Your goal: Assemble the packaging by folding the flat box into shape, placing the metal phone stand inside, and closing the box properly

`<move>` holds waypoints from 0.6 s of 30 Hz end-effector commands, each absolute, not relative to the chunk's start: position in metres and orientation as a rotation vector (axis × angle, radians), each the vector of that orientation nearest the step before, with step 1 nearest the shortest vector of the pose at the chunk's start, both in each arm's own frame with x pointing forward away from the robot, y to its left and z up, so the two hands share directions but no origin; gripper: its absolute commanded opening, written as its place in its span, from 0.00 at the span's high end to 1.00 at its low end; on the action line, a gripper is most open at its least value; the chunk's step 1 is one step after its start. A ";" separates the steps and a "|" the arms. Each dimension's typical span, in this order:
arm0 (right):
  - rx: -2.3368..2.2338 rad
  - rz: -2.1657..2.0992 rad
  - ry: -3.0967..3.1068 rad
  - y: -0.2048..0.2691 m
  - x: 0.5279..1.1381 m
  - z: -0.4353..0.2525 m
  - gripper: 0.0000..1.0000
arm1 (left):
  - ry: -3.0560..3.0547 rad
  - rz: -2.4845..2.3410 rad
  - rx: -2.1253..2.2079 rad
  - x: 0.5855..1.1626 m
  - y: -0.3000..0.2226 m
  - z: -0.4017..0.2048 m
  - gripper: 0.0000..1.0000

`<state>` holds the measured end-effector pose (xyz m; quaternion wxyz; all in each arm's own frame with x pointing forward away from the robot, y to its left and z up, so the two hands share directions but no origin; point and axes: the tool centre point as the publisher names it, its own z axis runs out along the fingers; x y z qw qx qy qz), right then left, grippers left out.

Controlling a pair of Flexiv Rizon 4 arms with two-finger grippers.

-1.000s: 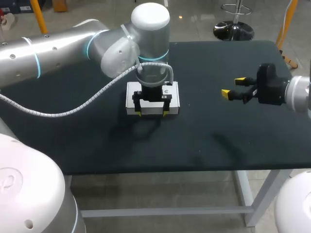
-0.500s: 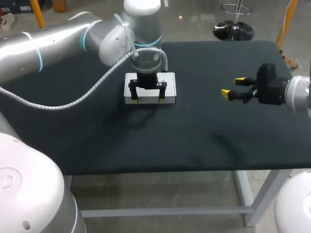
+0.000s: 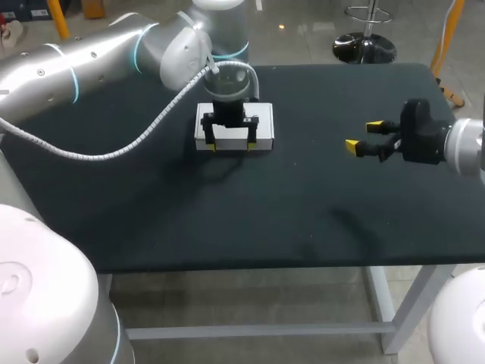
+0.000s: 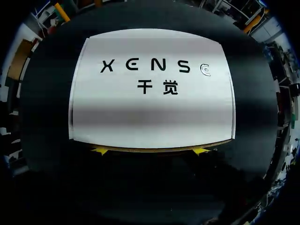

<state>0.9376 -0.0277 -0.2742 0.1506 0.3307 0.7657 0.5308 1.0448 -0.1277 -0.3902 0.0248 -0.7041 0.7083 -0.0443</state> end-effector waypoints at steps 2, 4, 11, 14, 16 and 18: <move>0.944 1.533 2.194 -0.028 0.937 -0.275 0.00 | 2.210 -0.095 -2.187 1.065 -0.132 -0.392 0.00; 0.944 1.533 2.194 -0.028 0.937 -0.275 0.00 | 2.214 -0.094 -2.188 1.071 -0.132 -0.392 0.00; 0.944 1.533 2.194 -0.028 0.937 -0.275 0.00 | 2.210 -0.095 -2.199 1.096 -0.131 -0.392 0.00; 0.944 1.533 2.194 -0.028 0.937 -0.275 0.00 | 2.204 -0.095 -2.209 1.107 -0.130 -0.394 0.00; 0.944 1.533 2.194 -0.028 0.937 -0.275 0.00 | 2.201 -0.095 -2.217 1.115 -0.129 -0.394 0.00; 0.944 1.533 2.194 -0.028 0.937 -0.275 0.00 | 2.196 -0.099 -2.228 1.122 -0.128 -0.394 0.00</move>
